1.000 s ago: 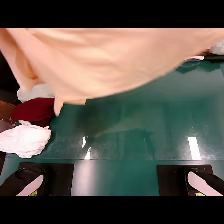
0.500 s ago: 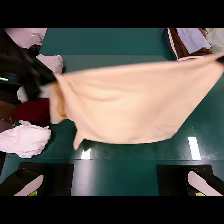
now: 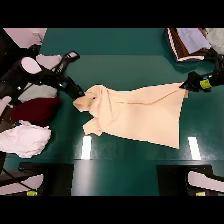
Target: Fold the shirts.
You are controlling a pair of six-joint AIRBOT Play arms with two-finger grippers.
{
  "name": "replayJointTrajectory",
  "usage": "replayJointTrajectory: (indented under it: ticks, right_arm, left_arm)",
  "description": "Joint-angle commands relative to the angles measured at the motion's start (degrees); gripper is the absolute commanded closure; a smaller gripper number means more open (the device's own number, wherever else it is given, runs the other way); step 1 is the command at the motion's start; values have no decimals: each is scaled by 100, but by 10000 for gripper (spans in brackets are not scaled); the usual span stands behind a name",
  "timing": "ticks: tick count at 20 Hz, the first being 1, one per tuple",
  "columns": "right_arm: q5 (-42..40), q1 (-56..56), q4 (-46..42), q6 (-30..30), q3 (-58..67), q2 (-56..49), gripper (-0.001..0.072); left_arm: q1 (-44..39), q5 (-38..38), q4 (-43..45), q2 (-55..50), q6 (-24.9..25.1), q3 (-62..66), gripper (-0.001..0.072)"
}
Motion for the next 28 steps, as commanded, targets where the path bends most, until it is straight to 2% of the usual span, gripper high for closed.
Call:
replayJointTrajectory:
  ticks: [1, 2, 3, 4, 6, 8, 9, 11, 18, 19, 21, 22, 25, 28]
  right_arm:
    - [-133, -81, 26, -7, 315, -372, 684]
    - [-118, -146, 24, -7, 363, -365, 428]
    - [-9, -203, 24, -7, 435, -365, 239]
    - [140, -280, 17, -9, 485, -341, 240]
    - [302, -455, -28, -52, 308, -94, 242]
    - [297, -678, -13, -120, -140, 350, 247]
    - [361, -796, -7, -131, -372, 555, 281]
    - [656, -1014, -4, -387, -857, 920, 281]
    - [861, -1624, -4, -573, -2260, 1644, 282]
    - [861, -1676, -4, -595, -2426, 1707, 282]
    - [866, -1751, -13, -660, -2798, 1812, 281]
    - [907, -1777, -26, -730, -2994, 1814, 281]
    - [859, -1878, -28, -772, -3781, 1810, 262]
    - [435, -1759, -24, -824, -4463, 1812, 263]
  left_arm:
    - [496, -791, 120, -79, -424, 605, 158]
    - [748, -1104, -4, 4, -540, 610, 158]
    - [957, -1449, -212, 68, -538, 516, 158]
    - [1067, -1672, -431, 79, -525, 319, 158]
    - [999, -1657, -754, 79, -481, -415, 158]
    - [702, -1204, -852, 76, -278, -1303, 158]
    - [527, -850, -855, 76, -164, -1679, 157]
    - [157, -431, -905, 59, 61, -2133, 158]
    - [-743, -321, -942, -422, 116, -2277, 160]
    - [-815, -267, -942, -439, 111, -2277, 221]
    - [-813, -153, -1014, -437, -11, -2221, 547]
    - [-796, -170, -990, -433, -103, -2140, 685]
    - [-713, -282, -927, -289, -254, -1755, 684]
    - [-699, -291, -890, -50, -258, -1458, 684]
